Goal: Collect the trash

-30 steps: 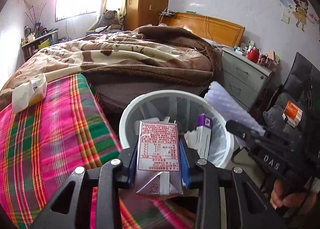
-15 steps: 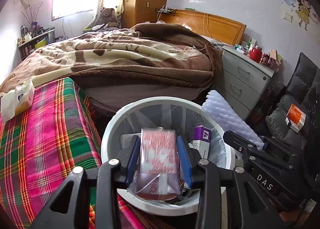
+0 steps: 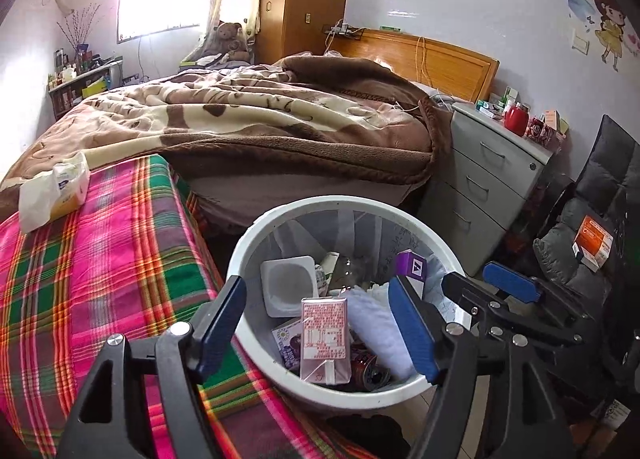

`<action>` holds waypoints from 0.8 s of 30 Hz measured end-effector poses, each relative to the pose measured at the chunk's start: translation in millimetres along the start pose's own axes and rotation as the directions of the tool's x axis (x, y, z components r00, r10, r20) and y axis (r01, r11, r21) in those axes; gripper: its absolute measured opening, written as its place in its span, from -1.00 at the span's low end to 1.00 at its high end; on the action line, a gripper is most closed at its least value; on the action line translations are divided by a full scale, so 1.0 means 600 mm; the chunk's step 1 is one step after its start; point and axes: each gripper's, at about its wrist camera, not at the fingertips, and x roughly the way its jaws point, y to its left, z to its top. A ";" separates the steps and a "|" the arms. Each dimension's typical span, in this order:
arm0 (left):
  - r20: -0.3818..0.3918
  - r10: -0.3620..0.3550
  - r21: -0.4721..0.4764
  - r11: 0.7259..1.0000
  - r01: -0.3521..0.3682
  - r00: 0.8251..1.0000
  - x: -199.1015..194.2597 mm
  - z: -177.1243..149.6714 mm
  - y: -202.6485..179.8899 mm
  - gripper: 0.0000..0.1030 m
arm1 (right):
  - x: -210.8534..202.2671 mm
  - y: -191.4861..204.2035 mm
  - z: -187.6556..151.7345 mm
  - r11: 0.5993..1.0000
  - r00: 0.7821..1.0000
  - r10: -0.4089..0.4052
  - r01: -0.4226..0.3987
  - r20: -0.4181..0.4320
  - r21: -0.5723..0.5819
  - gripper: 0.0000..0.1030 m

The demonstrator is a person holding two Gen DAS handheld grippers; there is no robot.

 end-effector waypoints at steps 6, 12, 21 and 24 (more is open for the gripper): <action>0.037 0.028 -0.023 0.999 -0.027 0.999 -0.041 -0.017 0.018 0.52 | -0.022 0.017 -0.008 1.000 0.999 0.005 -0.004 0.032 -0.008 0.10; 0.081 0.073 -0.050 0.996 -0.069 0.994 -0.084 -0.037 0.035 0.54 | -0.054 0.043 -0.020 0.999 0.996 0.042 -0.039 0.077 -0.034 0.11; 0.107 0.176 -0.060 0.984 -0.170 0.979 -0.134 -0.086 0.060 0.55 | -0.089 0.079 -0.042 0.994 0.984 0.099 -0.090 0.145 -0.066 0.12; 0.118 0.218 -0.077 0.975 -0.210 0.969 -0.149 -0.102 0.069 0.55 | -0.094 0.090 -0.052 0.992 0.981 0.112 -0.101 0.161 -0.077 0.12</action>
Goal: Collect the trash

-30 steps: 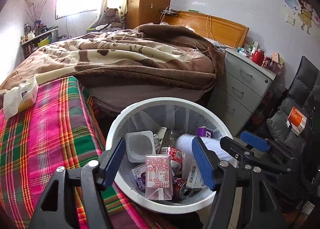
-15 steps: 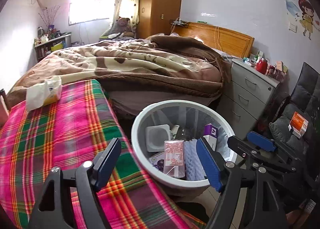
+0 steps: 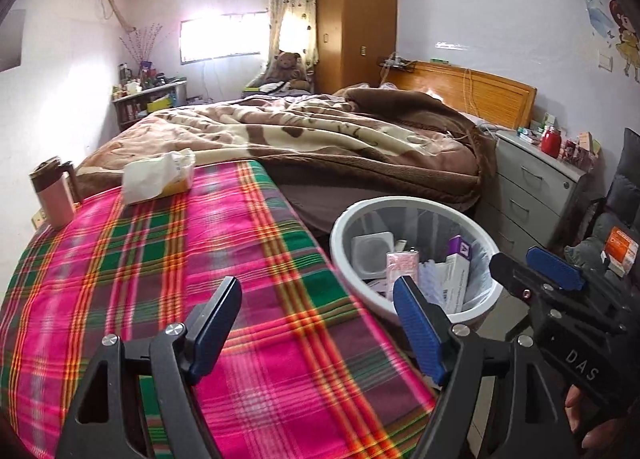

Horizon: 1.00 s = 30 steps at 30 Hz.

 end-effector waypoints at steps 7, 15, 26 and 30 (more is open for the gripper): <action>0.031 0.062 -0.044 0.997 -0.061 0.998 -0.029 -0.023 0.031 0.55 | -0.015 0.030 -0.018 0.999 0.999 0.017 -0.015 0.043 -0.035 0.23; 0.057 0.080 -0.063 0.995 -0.076 0.995 -0.046 -0.039 0.042 0.55 | -0.026 0.043 -0.027 0.998 0.998 0.043 -0.041 0.056 -0.038 0.23; 0.063 0.088 -0.060 0.995 -0.084 0.994 -0.054 -0.040 0.037 0.55 | -0.029 0.050 -0.030 0.999 0.998 0.040 -0.038 0.056 -0.037 0.23; 0.068 0.094 -0.067 0.994 -0.089 0.993 -0.058 -0.041 0.038 0.55 | -0.030 0.051 -0.031 0.999 0.998 0.039 -0.037 0.057 -0.037 0.23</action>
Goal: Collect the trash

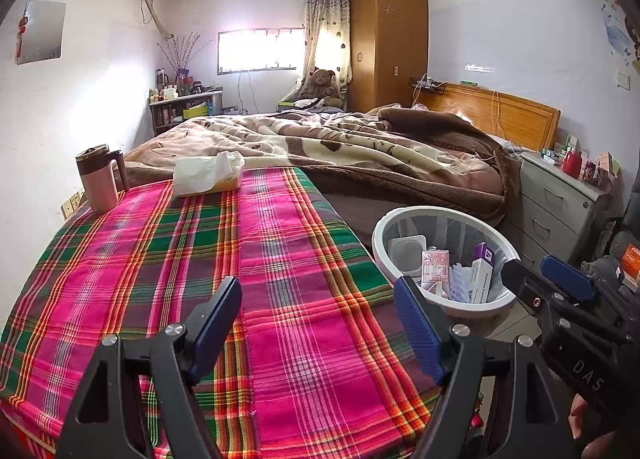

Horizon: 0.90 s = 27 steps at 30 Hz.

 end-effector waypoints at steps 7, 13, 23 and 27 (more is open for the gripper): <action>-0.001 -0.001 0.000 1.000 0.001 1.000 -0.001 0.000 0.001 0.55 | -0.001 -0.001 -0.001 1.000 1.000 -0.005 0.005 -0.003 0.004 0.23; 0.001 0.000 0.000 1.000 0.000 1.000 -0.003 0.000 0.001 0.55 | -0.003 -0.002 -0.002 1.000 1.000 -0.008 0.008 -0.003 0.008 0.23; 0.007 0.002 -0.001 1.000 -0.002 1.000 -0.010 0.003 0.001 0.55 | -0.003 -0.002 -0.001 1.000 1.000 -0.008 0.008 -0.004 0.007 0.24; 0.007 0.002 0.000 1.000 -0.002 1.000 -0.010 0.004 0.001 0.56 | -0.004 -0.002 -0.001 1.000 1.000 -0.009 0.009 -0.004 0.007 0.23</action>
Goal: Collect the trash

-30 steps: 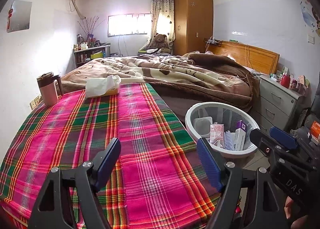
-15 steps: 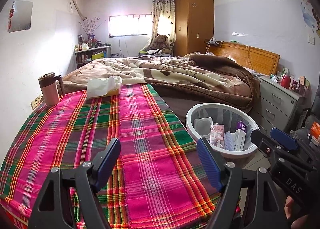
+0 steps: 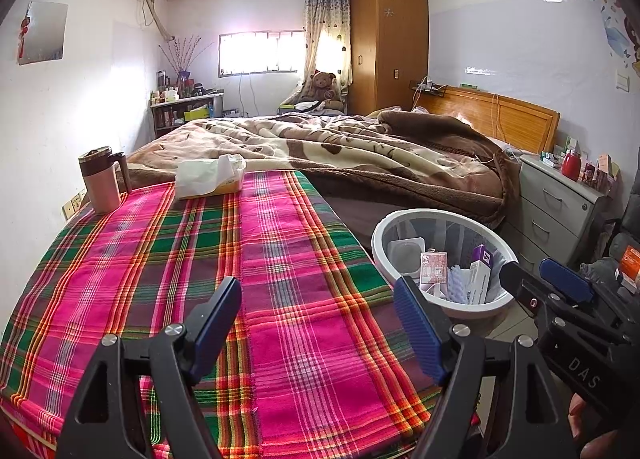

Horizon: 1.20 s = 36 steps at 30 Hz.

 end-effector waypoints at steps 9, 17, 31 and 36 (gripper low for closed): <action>0.000 0.000 -0.001 1.000 0.000 1.000 0.000 0.000 0.001 0.56 | -0.001 0.001 0.000 1.000 1.000 0.001 -0.001 -0.001 0.000 0.23; 0.001 0.001 -0.002 1.000 -0.001 1.000 -0.001 0.001 0.002 0.56 | -0.001 0.002 -0.001 1.000 1.000 0.000 0.000 -0.002 0.000 0.23; 0.001 0.002 -0.003 1.000 -0.002 1.000 -0.001 0.001 0.004 0.56 | -0.001 0.002 -0.001 1.000 1.000 -0.001 0.001 -0.004 0.000 0.23; 0.001 0.002 -0.005 1.000 -0.002 1.000 -0.001 0.001 0.005 0.56 | 0.000 0.001 -0.002 1.000 1.000 -0.003 0.003 -0.007 0.000 0.23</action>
